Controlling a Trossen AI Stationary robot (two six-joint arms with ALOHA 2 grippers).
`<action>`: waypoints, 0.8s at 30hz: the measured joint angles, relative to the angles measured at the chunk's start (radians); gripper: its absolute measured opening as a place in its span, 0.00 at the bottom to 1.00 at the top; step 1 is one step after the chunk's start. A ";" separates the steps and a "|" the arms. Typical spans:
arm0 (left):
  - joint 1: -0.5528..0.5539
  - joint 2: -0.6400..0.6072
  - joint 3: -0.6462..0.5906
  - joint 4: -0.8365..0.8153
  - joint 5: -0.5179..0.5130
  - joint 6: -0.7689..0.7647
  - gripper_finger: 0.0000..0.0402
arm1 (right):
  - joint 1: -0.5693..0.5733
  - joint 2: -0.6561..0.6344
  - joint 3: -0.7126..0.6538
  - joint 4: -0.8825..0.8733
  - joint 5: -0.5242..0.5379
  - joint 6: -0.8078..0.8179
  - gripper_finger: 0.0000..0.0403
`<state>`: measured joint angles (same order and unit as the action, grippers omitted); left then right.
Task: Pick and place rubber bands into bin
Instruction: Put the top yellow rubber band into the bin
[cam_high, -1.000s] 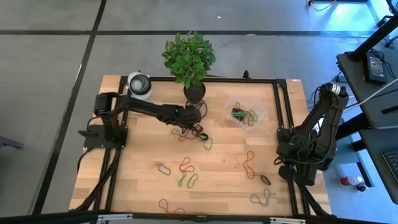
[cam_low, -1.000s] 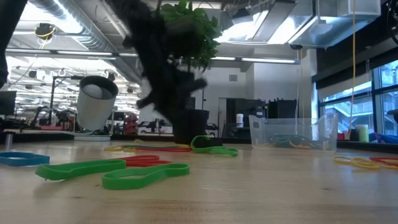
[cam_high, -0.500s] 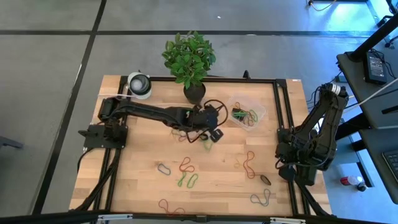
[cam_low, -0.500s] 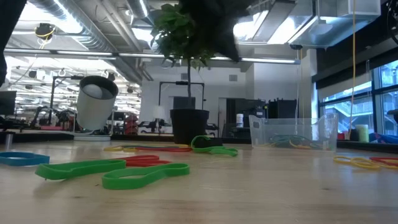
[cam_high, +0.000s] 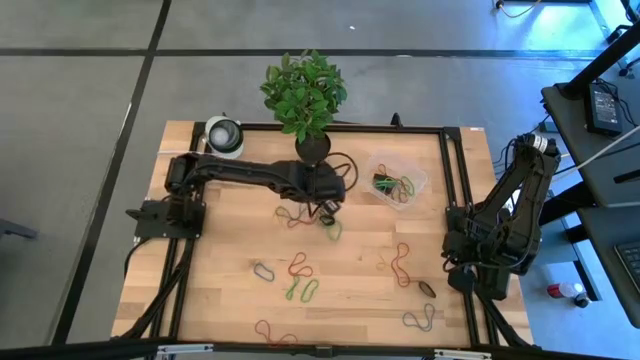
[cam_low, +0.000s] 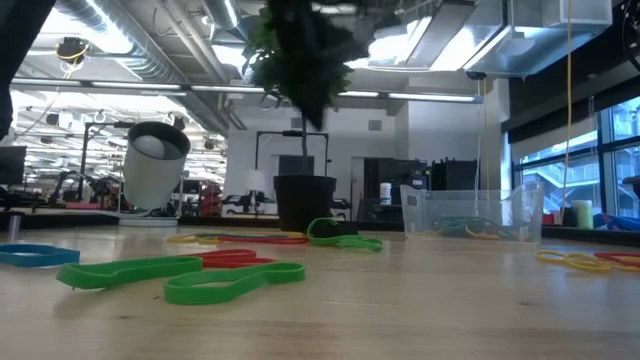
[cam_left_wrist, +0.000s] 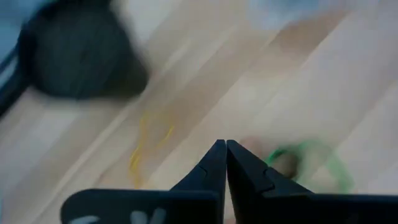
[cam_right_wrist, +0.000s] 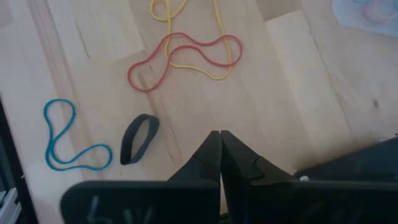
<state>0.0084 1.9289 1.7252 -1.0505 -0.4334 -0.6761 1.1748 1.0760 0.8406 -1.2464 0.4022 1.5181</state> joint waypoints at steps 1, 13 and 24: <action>0.004 0.000 -0.002 -0.050 0.013 -0.030 0.04 | 0.000 0.000 0.000 0.001 0.000 0.000 0.01; 0.028 -0.034 -0.313 -0.030 0.112 -0.035 0.18 | -0.003 0.000 0.000 0.043 0.076 0.034 0.01; 0.175 -0.250 -0.733 0.420 0.250 0.035 0.25 | -0.003 0.003 0.000 0.044 0.079 0.240 0.01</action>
<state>0.1831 1.6785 0.9919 -0.6307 -0.1833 -0.6410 1.1717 1.0790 0.8402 -1.2019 0.4811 1.7585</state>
